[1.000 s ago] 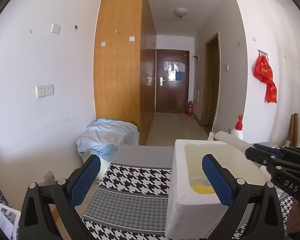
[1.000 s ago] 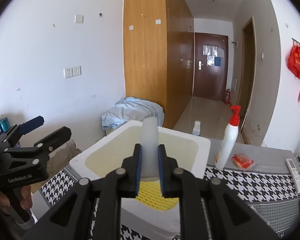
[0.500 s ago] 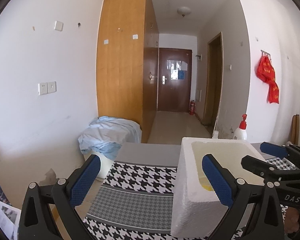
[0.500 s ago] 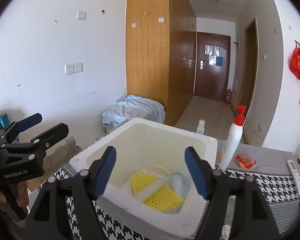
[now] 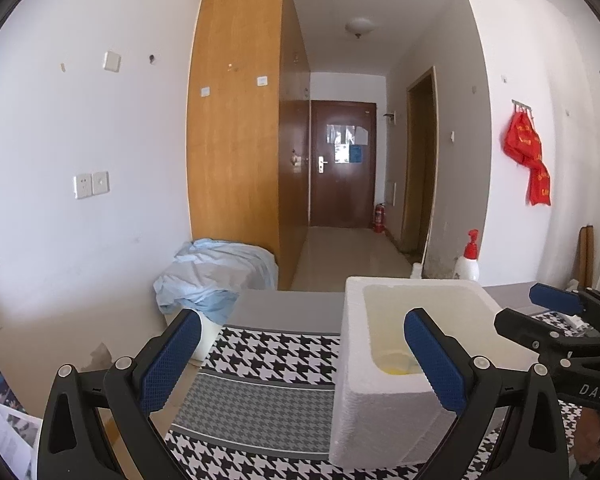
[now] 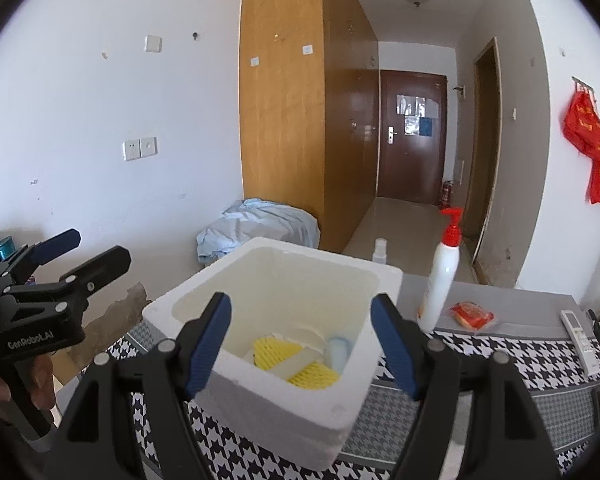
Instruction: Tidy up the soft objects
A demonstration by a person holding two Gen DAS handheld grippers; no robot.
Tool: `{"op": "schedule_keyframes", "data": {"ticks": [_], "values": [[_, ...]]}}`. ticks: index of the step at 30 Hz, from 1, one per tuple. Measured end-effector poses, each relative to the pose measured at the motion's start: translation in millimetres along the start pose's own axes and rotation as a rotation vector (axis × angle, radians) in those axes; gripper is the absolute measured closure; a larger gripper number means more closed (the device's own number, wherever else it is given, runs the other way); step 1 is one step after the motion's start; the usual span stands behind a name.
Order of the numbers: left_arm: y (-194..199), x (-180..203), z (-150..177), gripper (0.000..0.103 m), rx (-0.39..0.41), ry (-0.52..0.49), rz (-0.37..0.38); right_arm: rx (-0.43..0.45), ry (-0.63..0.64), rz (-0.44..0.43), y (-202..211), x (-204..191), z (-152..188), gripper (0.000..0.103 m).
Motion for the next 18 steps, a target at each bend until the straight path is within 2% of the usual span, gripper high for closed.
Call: {"op": "schedule_keyframes", "data": {"ticks": [18], "values": [[28.8,37.2,-0.6,0.001,0.01,-0.033,0.066,0.067,-0.018,0.033,44.2,16.9,7.9,0.017]]}}
Point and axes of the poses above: each gripper's, at about its wrist camera, not at the fingertips, and y roughly against the way its jaws point, x to its right, z to its underside, the point moved 8 cm from there along -y, roughly the way its jaws point, and after that the axes turned 3 degrees about x, right-handed, at the moved point
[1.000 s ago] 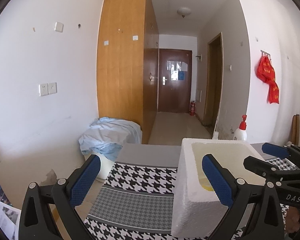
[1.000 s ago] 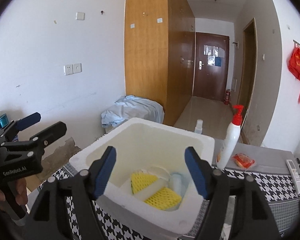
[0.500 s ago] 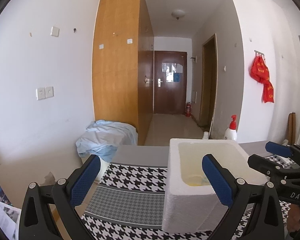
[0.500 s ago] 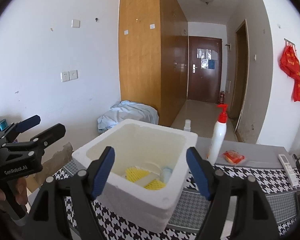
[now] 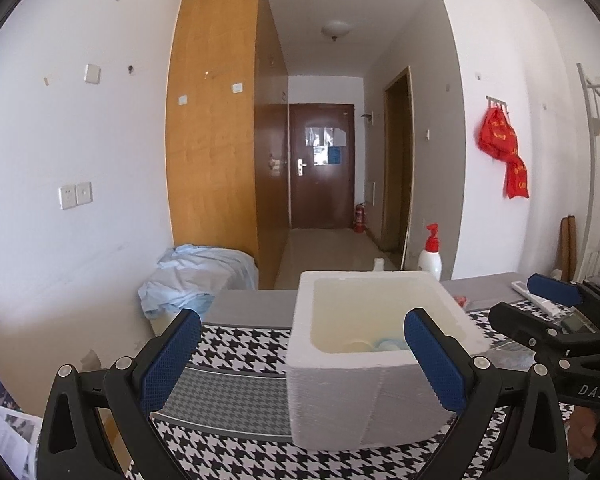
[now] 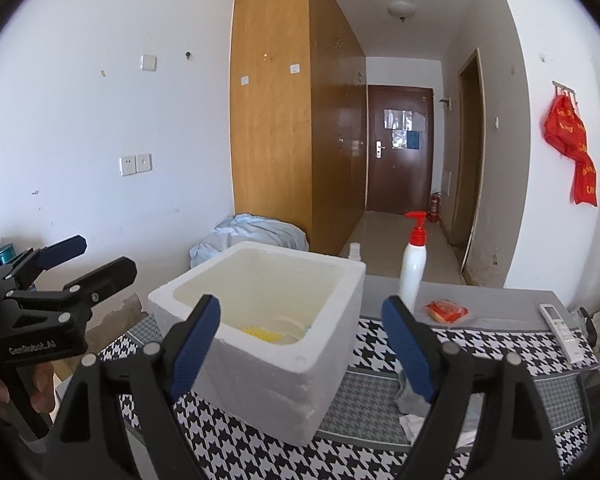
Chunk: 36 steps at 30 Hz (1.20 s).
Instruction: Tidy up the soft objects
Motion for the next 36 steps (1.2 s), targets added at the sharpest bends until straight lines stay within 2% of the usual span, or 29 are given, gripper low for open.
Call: {"op": "schedule_keyframes", "data": {"ticks": [18,36], "values": [[19.3,49.0,9.4,0.001,0.006,-0.014,0.108,0.046,-0.021,0.062,48.5,30.1,11.7,0.017],[20.3,86.8,30.3,0.001,-0.001,-0.002,0.212,0.025,-0.033,0.131,64.3,55.6,37.0,0.017]]}}
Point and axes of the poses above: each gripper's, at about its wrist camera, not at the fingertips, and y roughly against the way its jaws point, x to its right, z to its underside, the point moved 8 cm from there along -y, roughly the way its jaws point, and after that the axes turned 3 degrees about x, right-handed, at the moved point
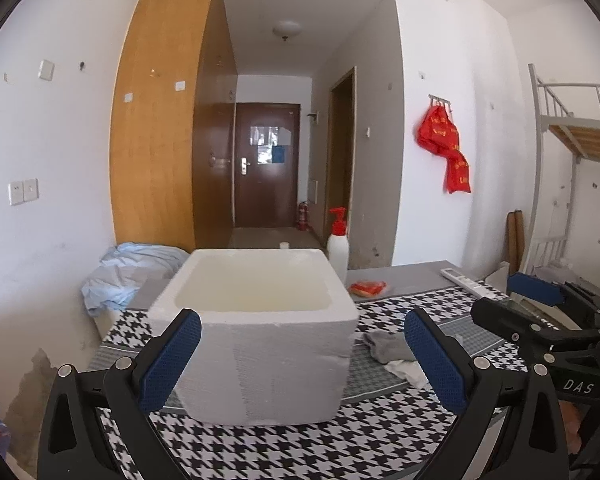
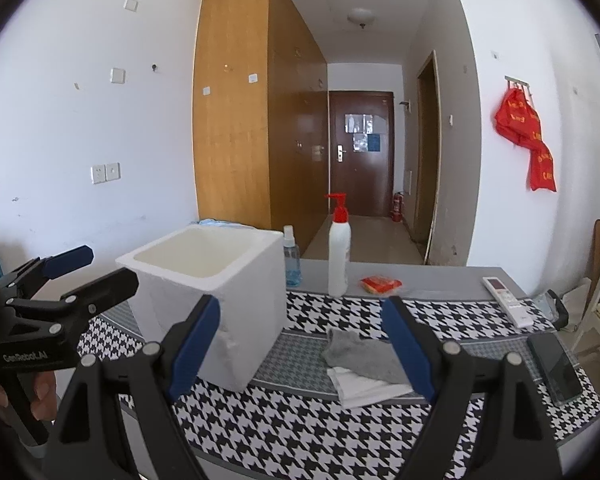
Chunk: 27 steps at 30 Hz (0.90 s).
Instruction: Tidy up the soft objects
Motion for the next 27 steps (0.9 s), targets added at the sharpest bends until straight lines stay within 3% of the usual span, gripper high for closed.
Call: {"op": "schedule_keyframes", "data": {"ticks": [27], "values": [[-36.8,50.9,49.3,0.001,-0.101,0.014,0.091,-0.096,-0.054,0.105,-2.7,61.0,48.9,0.017]]}}
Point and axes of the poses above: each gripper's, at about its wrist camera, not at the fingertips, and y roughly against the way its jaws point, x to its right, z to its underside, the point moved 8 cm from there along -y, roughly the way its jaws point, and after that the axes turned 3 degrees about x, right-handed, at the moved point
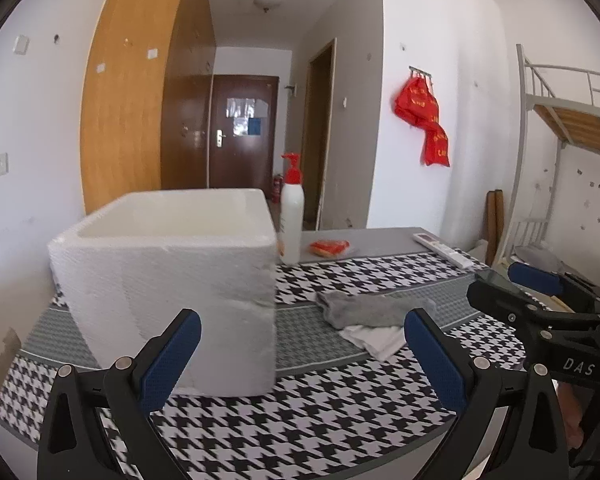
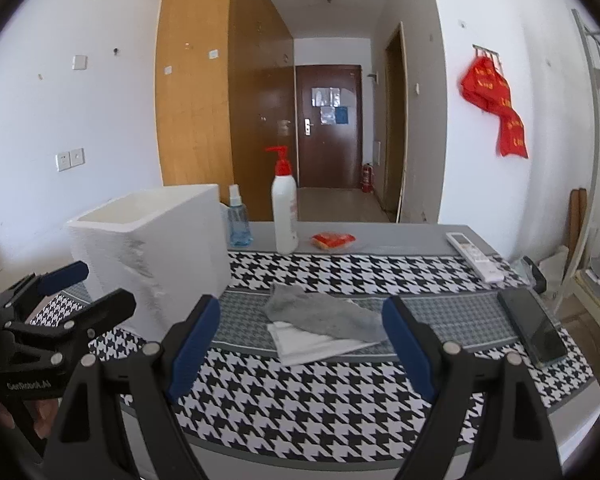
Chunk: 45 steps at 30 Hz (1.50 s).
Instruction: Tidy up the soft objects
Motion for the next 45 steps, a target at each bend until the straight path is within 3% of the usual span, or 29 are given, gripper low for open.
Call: {"op": "schedule_keyframes", "data": {"ticks": [18,45], "values": [[-35.3,38.9,20.7,0.001,-0.088,-0.062,0.054,-0.068,-0.047,0.066,-17.9,45.1,19.9,0.017],[-101.2,74.3,38.3,0.001,-0.257,-0.13,0.083,-0.138,-0.07,0.028,-59.4,90.3,30.3,0.017]]}}
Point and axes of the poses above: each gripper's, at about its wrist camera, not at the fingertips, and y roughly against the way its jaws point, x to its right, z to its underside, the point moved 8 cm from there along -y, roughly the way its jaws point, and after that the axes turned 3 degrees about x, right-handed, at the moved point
